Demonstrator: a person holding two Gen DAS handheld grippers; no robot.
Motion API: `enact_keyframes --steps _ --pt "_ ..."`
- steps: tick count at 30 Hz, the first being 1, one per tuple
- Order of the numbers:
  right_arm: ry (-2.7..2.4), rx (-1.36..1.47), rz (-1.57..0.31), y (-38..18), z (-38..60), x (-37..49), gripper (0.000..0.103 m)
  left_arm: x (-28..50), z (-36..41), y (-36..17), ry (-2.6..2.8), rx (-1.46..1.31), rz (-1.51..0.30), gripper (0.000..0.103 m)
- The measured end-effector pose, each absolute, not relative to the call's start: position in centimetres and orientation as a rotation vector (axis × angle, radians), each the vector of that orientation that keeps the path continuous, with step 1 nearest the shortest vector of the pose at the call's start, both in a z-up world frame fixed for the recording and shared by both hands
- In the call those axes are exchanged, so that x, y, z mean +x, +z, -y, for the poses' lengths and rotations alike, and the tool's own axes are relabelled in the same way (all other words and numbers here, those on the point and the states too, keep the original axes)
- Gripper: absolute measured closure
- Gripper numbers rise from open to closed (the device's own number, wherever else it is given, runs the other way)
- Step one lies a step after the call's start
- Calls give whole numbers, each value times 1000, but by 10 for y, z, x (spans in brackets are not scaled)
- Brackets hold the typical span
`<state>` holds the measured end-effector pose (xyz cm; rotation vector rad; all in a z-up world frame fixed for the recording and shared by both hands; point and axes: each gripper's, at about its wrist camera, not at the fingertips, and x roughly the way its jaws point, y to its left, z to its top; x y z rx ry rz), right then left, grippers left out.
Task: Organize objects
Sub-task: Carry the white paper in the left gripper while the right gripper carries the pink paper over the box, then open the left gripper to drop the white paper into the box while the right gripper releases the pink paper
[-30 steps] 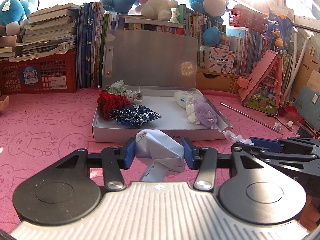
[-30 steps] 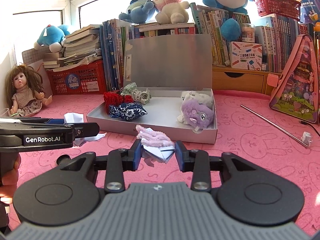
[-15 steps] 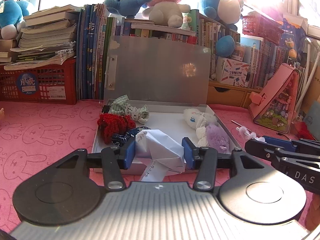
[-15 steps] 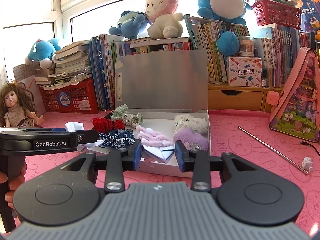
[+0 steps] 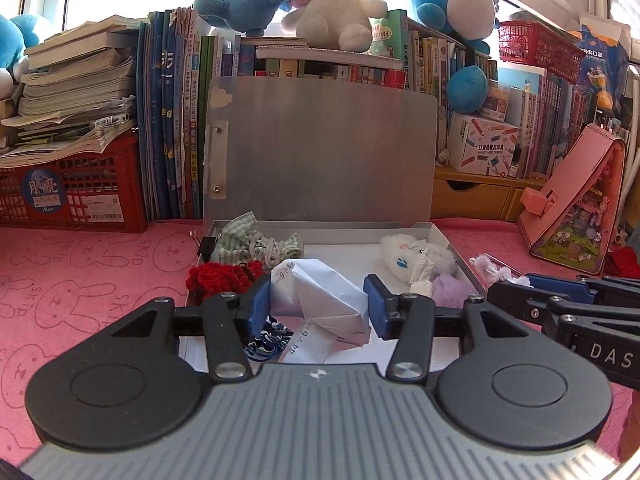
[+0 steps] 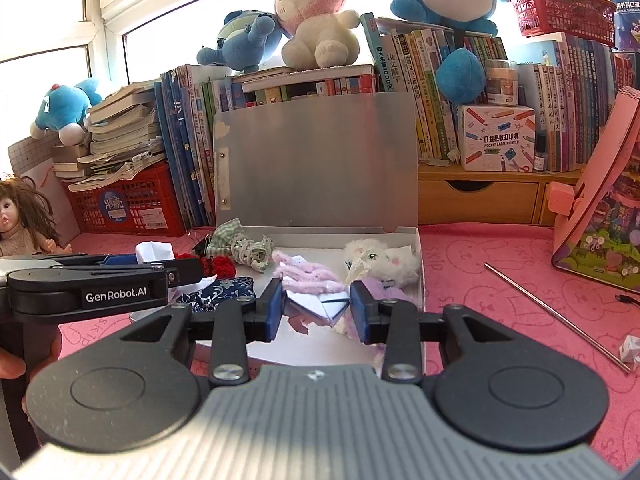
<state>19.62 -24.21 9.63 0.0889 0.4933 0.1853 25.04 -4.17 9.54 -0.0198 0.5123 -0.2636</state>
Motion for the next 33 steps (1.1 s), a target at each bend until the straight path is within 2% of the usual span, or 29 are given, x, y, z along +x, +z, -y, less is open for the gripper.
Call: enact_keyframes --steps 16,33 --pt "162 147 -571 78 250 264 62 334 47 64 -230 -57 -602 48" --pt "174 150 -603 51 249 294 60 353 58 37 -248 0 -594 48"
